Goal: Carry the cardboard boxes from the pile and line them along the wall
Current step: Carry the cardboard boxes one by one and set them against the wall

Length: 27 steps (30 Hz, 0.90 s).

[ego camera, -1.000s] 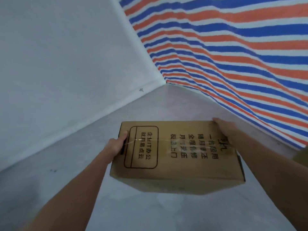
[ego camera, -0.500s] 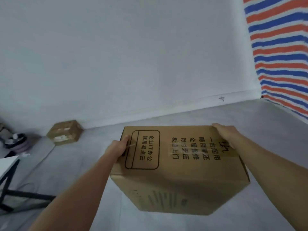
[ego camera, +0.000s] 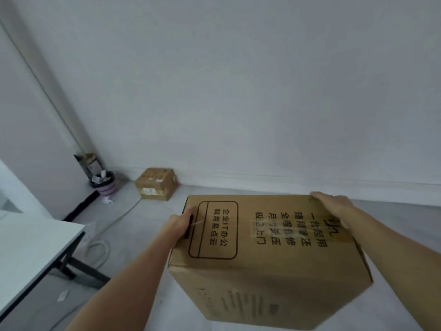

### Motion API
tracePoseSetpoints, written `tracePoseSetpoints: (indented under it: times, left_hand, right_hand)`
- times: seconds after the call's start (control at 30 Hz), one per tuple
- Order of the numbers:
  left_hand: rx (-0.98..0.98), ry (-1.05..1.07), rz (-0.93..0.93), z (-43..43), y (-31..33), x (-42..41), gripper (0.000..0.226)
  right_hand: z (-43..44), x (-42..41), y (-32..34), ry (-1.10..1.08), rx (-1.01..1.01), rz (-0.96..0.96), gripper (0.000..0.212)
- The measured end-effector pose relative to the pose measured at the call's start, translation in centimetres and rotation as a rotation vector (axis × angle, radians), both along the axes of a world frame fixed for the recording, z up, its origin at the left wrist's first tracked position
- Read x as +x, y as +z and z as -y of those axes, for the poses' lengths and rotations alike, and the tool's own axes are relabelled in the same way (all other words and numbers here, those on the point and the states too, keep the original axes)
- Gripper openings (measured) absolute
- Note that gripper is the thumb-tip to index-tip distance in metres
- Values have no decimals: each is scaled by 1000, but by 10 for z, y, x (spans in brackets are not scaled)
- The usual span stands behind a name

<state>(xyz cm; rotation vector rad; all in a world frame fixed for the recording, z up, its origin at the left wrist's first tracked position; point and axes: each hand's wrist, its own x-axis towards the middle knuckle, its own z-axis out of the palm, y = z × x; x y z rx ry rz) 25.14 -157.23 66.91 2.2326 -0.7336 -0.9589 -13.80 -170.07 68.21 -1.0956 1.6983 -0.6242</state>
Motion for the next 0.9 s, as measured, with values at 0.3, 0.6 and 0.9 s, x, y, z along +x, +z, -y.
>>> tracePoseSetpoints:
  times: [0.3,0.6,0.9]
  left_hand:
    - [8,83,21,166,-5,113,93]
    - [65,263,-53,331,-37,237,98]
    - [86,446,-146,433,-80,404,85]
  right_hand:
    - [206,127,-1,63,-17,21,88]
    - [430,290,-36,221,52,57,82]
    - [587,495,-57,372,73,49,84]
